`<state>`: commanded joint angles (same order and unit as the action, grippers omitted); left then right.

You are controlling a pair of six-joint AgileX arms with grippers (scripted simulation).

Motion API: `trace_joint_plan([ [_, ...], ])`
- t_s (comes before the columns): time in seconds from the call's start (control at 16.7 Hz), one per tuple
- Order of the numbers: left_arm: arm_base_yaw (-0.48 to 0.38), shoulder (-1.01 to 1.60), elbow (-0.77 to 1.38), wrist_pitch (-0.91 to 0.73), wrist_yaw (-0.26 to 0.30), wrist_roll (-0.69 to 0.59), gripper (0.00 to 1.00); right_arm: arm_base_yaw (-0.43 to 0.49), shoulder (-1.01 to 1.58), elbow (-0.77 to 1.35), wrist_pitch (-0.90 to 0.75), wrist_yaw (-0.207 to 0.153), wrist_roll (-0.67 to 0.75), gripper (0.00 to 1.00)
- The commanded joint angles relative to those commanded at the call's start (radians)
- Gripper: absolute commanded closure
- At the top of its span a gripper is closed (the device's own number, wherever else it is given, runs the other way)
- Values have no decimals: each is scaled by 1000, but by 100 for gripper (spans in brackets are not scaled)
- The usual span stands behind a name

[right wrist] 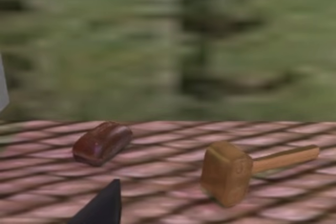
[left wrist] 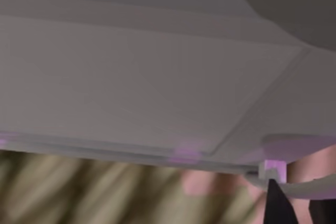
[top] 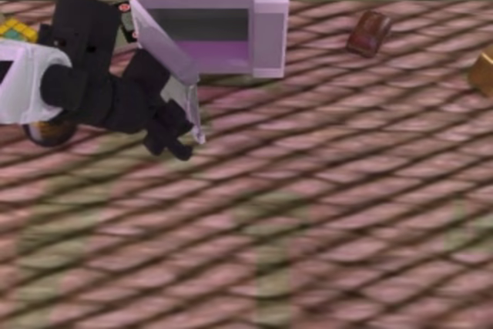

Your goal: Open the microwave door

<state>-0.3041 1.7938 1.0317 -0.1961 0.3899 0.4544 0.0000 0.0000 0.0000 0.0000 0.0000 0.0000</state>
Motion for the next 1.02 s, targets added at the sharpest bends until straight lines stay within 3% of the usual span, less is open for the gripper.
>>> trace_joint_plan([
  [0.66,0,0,0,0,0,0,100,0,0,0,0,0,0,0],
  [1.02,16,0,1,-22,31,44,100,0,0,0,0,0,0,0],
])
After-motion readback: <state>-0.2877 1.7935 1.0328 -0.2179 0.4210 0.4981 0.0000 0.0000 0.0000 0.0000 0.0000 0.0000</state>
